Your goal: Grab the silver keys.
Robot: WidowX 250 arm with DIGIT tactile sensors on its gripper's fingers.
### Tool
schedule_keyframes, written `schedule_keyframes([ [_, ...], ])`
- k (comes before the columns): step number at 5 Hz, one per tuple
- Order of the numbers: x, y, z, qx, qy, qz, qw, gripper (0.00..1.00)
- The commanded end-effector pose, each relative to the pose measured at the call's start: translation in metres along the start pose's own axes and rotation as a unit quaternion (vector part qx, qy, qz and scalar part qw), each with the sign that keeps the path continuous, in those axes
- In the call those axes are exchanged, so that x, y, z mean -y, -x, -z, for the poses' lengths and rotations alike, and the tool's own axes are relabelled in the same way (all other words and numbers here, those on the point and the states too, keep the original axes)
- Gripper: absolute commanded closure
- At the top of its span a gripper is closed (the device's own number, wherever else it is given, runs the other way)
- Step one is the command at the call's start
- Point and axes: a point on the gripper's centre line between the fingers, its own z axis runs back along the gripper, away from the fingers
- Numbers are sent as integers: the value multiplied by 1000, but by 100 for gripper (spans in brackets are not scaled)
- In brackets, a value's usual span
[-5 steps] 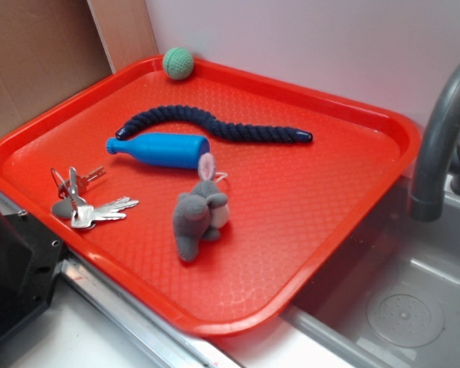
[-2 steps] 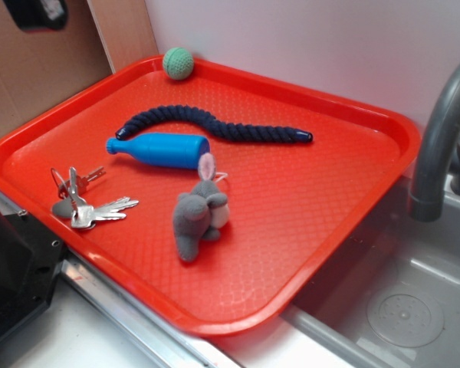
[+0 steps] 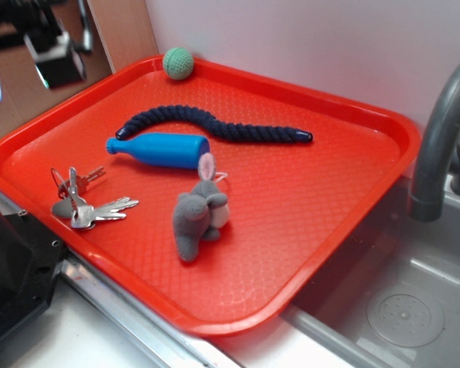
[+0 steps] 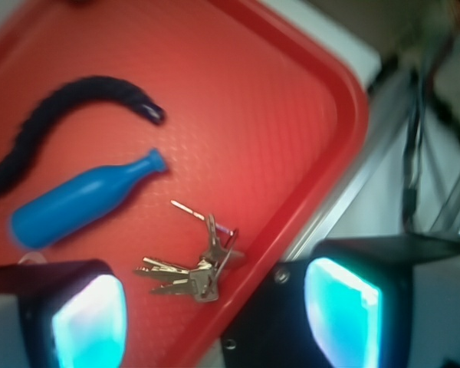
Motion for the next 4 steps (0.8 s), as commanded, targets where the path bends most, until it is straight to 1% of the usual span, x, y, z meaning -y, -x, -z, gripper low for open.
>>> schedule_keyframes([
  [1,2,4,44,-28,16,-44,999,0],
  [2,2,10,71,-57,6,-74,996,0],
  [3,5,15,88,-97,-8,-79,992,12],
  [4,9,20,83,-89,-31,-80,992,100],
])
